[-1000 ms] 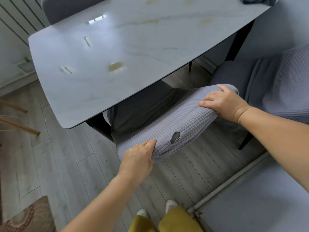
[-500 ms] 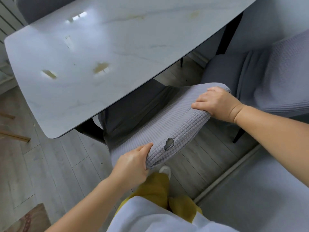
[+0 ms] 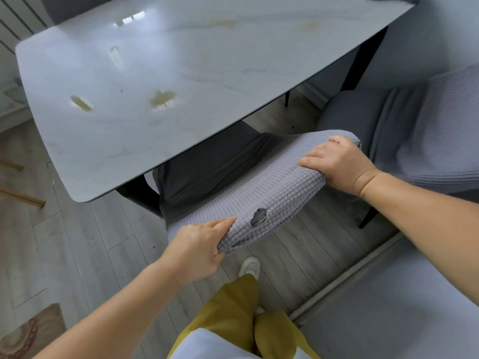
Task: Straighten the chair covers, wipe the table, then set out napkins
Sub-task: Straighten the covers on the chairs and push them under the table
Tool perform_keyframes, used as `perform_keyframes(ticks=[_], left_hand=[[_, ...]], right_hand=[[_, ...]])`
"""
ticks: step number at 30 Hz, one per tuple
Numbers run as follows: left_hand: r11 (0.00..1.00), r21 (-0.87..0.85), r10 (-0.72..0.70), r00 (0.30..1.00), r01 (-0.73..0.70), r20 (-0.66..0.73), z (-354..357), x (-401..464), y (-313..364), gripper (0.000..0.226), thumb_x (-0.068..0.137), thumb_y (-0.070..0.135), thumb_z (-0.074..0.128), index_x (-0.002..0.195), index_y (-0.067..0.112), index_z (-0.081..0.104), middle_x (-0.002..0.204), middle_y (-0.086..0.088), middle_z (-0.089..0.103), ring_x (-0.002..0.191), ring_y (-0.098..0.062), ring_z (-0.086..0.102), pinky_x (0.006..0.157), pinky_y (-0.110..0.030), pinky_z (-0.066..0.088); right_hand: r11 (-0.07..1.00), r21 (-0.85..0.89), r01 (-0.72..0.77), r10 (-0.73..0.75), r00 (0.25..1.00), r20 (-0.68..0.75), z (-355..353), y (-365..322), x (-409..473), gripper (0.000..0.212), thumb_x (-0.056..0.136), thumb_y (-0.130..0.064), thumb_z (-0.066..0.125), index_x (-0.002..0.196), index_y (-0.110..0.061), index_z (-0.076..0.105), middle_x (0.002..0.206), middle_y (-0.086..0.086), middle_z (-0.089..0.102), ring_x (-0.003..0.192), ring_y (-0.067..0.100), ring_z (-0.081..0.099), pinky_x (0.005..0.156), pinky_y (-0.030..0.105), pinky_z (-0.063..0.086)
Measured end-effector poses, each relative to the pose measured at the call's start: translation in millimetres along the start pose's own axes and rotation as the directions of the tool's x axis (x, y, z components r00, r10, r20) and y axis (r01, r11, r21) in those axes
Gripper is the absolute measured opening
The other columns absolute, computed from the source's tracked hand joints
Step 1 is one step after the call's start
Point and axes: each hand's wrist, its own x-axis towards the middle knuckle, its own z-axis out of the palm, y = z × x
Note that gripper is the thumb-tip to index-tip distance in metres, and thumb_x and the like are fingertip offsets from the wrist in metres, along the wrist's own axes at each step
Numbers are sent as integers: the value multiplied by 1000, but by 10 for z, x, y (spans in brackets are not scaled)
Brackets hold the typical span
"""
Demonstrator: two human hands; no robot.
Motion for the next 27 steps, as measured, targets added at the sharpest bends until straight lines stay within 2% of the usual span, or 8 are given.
perform_keyframes(ticks=[4,8,13,19,22,27], left_hand=[[999,-46,-18,1000,18,8,-67,71,-9,62,70,22,63,131,16,55,120,5,66,98,-19,68,78,-29,55],[998,-51,-30,999,29,-32,-92,182,-30,58,69,17,63,127,14,58,108,1,71,87,-24,70,70,-29,54],[998,-26,-56,998,57,20,-69,268,-107,62,82,21,57,141,23,41,133,9,56,112,-18,60,89,-27,48],[997,-47,-62,997,60,-47,-151,367,-380,61,70,23,54,131,18,55,121,-1,65,97,-28,67,80,-37,55],[997,-59,-62,993,56,-97,-142,372,-384,61,69,21,55,129,16,56,119,-2,66,95,-28,68,79,-39,56],[996,-70,-70,988,62,-134,-62,307,-337,57,66,16,60,123,12,61,107,-5,72,84,-28,71,70,-39,59]], right_hand=[[1000,8,0,0,1000,12,-66,62,127,39,57,9,71,90,-12,71,74,6,70,68,28,67,73,46,52],[999,-7,-35,35,998,56,-48,180,217,45,51,9,77,89,-13,71,73,7,70,66,30,66,75,48,51],[991,-52,-127,130,989,64,51,108,178,46,45,10,79,83,-15,72,67,4,67,63,27,66,75,46,49],[975,-108,-195,201,978,49,156,101,375,37,52,11,73,72,-20,67,55,1,58,54,26,58,69,40,50],[981,-96,-171,176,983,45,180,127,399,35,53,9,72,72,-20,66,55,1,58,55,26,58,68,40,50],[989,-68,-133,134,991,12,195,146,370,34,55,9,72,76,-18,69,59,3,62,57,27,61,74,42,51]])
